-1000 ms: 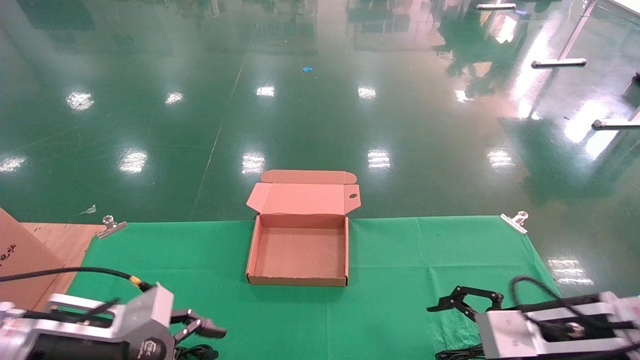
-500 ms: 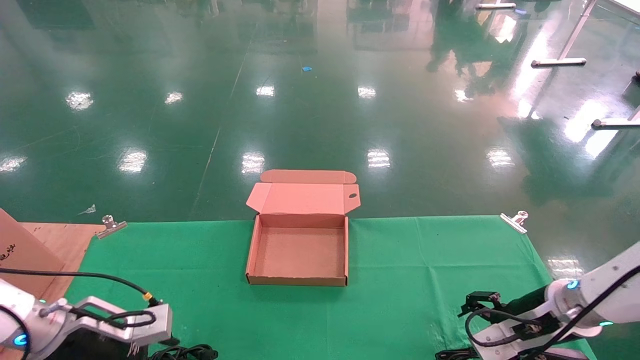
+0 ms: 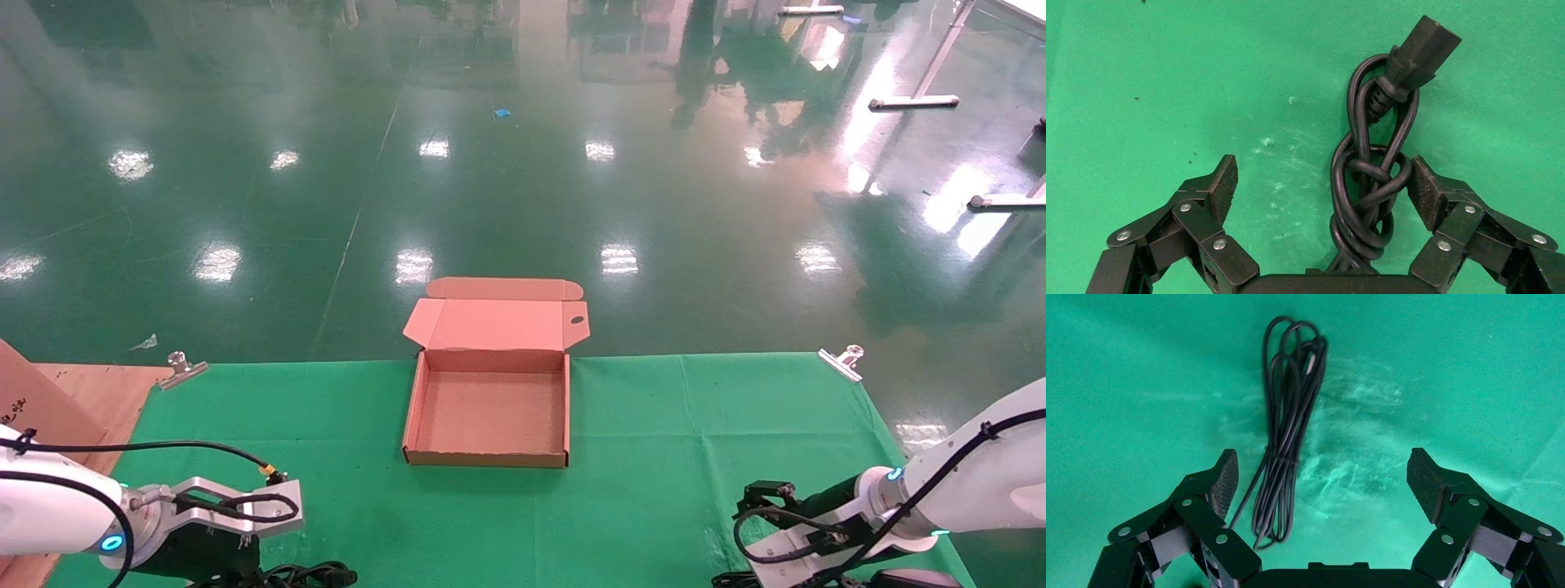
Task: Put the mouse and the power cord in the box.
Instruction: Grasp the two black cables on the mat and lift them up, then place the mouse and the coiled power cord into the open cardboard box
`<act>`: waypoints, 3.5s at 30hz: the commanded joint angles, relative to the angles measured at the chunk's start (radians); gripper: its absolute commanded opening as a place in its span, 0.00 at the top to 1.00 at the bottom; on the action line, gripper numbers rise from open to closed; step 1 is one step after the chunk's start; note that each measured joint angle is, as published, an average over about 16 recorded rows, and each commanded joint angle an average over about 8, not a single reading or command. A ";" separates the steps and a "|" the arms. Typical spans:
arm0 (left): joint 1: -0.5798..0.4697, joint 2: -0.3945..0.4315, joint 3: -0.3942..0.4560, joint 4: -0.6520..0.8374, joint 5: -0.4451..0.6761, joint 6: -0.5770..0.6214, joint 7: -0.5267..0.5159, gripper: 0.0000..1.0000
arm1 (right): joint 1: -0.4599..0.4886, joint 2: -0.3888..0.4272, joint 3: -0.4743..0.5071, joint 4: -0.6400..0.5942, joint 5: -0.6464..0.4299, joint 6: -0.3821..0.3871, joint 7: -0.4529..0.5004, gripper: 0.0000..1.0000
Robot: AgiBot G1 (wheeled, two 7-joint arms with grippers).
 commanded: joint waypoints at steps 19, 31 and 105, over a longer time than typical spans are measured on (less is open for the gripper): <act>-0.020 0.002 -0.021 0.092 -0.031 0.048 0.085 1.00 | 0.049 -0.056 0.021 -0.233 0.035 0.036 -0.149 1.00; -0.041 -0.004 -0.013 0.108 -0.020 0.085 0.098 1.00 | 0.063 -0.060 0.024 -0.273 0.039 0.033 -0.177 1.00; -0.482 0.257 -0.002 0.020 0.001 0.105 0.095 1.00 | 0.509 -0.227 0.083 -0.179 0.135 -0.203 -0.035 1.00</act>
